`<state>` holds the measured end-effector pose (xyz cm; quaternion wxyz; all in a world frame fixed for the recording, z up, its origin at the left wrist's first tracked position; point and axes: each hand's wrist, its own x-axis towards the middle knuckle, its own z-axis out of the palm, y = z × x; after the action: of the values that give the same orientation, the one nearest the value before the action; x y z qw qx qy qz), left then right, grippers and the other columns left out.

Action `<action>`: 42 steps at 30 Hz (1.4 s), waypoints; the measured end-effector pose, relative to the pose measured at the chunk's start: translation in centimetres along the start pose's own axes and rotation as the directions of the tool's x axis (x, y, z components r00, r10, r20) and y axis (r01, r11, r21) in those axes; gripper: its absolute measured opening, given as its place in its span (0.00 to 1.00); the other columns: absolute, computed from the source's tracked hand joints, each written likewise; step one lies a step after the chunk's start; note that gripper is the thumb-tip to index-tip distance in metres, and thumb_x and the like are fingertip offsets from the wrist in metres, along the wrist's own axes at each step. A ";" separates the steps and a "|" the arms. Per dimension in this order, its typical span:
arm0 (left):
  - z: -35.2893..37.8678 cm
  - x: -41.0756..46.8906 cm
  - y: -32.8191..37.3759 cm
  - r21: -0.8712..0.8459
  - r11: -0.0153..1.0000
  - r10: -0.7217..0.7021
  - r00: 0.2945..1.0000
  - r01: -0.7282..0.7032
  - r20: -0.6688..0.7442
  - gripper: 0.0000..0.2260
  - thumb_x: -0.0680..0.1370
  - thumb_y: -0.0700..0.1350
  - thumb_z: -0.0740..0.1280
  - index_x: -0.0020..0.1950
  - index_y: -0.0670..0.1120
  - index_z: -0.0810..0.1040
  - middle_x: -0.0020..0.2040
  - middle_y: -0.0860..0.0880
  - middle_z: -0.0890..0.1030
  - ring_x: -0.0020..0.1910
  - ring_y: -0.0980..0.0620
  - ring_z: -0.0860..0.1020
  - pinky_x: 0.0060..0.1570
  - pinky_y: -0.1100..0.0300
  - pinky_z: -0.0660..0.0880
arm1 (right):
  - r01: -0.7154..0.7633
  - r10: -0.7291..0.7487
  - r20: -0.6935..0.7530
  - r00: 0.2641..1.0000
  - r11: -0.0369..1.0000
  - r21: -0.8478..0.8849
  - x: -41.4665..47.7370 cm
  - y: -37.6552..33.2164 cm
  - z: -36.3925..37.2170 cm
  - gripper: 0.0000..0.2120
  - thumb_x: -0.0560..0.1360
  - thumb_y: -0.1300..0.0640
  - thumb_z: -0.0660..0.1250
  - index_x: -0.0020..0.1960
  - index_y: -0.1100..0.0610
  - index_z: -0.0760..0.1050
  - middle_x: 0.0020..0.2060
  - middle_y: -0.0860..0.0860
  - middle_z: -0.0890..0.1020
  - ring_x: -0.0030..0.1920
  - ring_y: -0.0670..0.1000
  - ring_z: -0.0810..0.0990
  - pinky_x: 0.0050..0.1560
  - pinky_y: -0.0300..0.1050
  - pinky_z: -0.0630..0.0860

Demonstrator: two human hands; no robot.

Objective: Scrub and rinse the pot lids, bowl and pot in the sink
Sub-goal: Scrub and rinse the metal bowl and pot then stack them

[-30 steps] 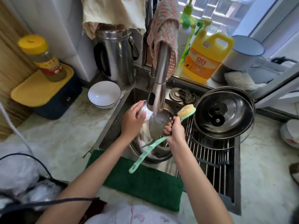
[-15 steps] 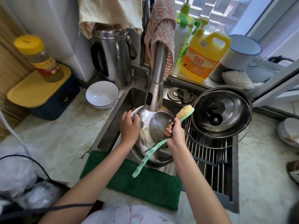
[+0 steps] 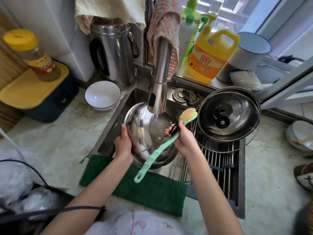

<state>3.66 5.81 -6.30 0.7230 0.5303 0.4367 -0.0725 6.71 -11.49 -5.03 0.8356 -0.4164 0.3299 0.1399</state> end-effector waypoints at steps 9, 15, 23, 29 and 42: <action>-1.9 3.7 0.7 -0.171 0.934 -0.283 0.941 0.314 0.185 0.29 0.76 0.68 0.54 0.62 0.47 0.76 0.58 0.43 0.79 0.55 0.42 0.77 0.47 0.48 0.76 | 0.238 -0.425 0.121 0.897 0.234 -0.943 -1.8 -4.6 -4.6 0.09 0.79 0.47 0.60 0.57 0.50 0.70 0.41 0.47 0.76 0.42 0.49 0.75 0.45 0.46 0.71; -2.5 4.1 0.9 -0.192 0.893 -0.347 0.893 0.408 0.285 0.33 0.75 0.70 0.53 0.61 0.46 0.78 0.56 0.42 0.80 0.52 0.42 0.77 0.43 0.49 0.75 | 0.333 -0.327 0.298 0.897 0.054 -0.941 -3.0 -5.1 -7.0 0.04 0.78 0.54 0.61 0.50 0.47 0.74 0.42 0.45 0.81 0.41 0.47 0.78 0.45 0.50 0.74; -2.2 3.9 -0.3 -0.159 0.929 -0.298 0.929 0.336 0.219 0.27 0.77 0.67 0.54 0.53 0.47 0.79 0.49 0.43 0.81 0.46 0.44 0.79 0.42 0.51 0.75 | 0.541 -0.304 0.515 0.801 -0.002 -0.841 -2.6 -2.2 -1.4 0.10 0.77 0.56 0.65 0.39 0.45 0.71 0.45 0.45 0.84 0.43 0.47 0.82 0.47 0.46 0.77; -3.0 4.7 -0.1 -0.172 0.937 -0.281 0.949 0.303 0.144 0.30 0.74 0.70 0.56 0.63 0.49 0.77 0.57 0.43 0.81 0.55 0.42 0.79 0.44 0.51 0.77 | 0.517 -0.260 0.499 0.827 0.000 -0.856 -3.1 -1.8 -1.4 0.12 0.77 0.58 0.65 0.37 0.46 0.70 0.45 0.45 0.83 0.44 0.47 0.81 0.46 0.44 0.76; -3.4 5.7 0.2 -0.196 0.924 -0.287 0.935 0.328 0.210 0.31 0.75 0.70 0.53 0.60 0.49 0.79 0.57 0.44 0.81 0.57 0.44 0.78 0.50 0.50 0.76 | 0.542 -0.089 0.536 0.839 0.070 -0.837 -3.4 -3.8 -3.6 0.07 0.77 0.60 0.67 0.40 0.53 0.77 0.45 0.42 0.83 0.48 0.42 0.81 0.50 0.43 0.78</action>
<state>5.31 10.77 -10.39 0.7946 0.3597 0.4541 -0.1816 4.56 -16.55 -2.07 0.4139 -0.8830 -0.0954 0.1996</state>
